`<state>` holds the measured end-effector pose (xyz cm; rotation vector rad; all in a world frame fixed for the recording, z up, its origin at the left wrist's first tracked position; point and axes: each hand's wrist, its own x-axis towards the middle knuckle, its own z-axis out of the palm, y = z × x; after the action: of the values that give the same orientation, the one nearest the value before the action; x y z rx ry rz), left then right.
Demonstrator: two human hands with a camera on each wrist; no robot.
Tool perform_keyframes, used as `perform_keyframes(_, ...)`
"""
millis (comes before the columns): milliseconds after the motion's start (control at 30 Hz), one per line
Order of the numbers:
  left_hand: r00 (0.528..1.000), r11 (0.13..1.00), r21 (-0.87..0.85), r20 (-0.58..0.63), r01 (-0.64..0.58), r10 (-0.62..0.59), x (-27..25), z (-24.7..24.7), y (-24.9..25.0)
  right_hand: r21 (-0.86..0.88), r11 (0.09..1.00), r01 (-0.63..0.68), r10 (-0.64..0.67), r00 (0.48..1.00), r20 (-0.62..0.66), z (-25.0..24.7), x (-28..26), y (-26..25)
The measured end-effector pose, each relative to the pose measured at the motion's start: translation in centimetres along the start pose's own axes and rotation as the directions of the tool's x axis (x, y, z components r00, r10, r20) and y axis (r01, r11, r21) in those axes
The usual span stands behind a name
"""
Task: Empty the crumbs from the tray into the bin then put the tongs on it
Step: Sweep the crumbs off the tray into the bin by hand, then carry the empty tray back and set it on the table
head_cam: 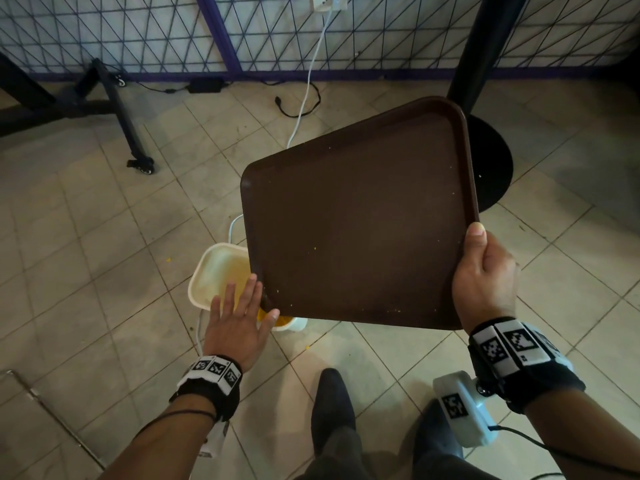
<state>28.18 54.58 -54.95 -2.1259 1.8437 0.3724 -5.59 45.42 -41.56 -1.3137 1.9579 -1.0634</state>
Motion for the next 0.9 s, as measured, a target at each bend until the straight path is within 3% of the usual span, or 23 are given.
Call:
perform_keyframes(133,0.996,0.995,0.042,0.015,-0.089,0.088,-0.5,0.0,0.4,0.008,0.999,-0.034,0.034,0.999,-0.015,-0.6,0.1,0.1)
perform_keyframes(367,0.991,0.994,0.050,0.087,0.100,-0.105,0.5,-1.7,-1.2,-0.002,0.996,-0.090,0.090,0.996,-0.014,-1.7,0.6,1.3)
perform_keyframes(500,0.970,0.929,-0.279,0.086,0.242,-0.227,2.0,-3.0,-0.8,-0.015,0.986,-0.168,0.168,0.986,0.016,-1.5,1.8,2.8)
perform_keyframes(567,0.955,0.818,-0.500,0.072,0.285,-0.289,3.0,-3.7,0.0,-0.017,0.980,-0.196,0.196,0.980,0.026,-1.0,2.6,3.9)
perform_keyframes(667,0.933,0.668,-0.686,0.046,0.289,-0.356,5.0,-4.1,1.1,-0.029,0.971,-0.236,0.237,0.971,0.044,-0.3,3.3,6.0)
perform_keyframes(767,0.921,0.584,-0.755,0.064,0.297,-0.385,6.2,-4.1,1.3,-0.036,0.941,-0.335,0.337,0.940,0.057,0.0,3.0,8.2)
perform_keyframes(900,0.925,0.624,-0.711,0.097,0.323,-0.368,5.7,-5.2,2.0,-0.047,0.904,-0.425,0.427,0.901,0.074,-1.7,2.1,8.4)
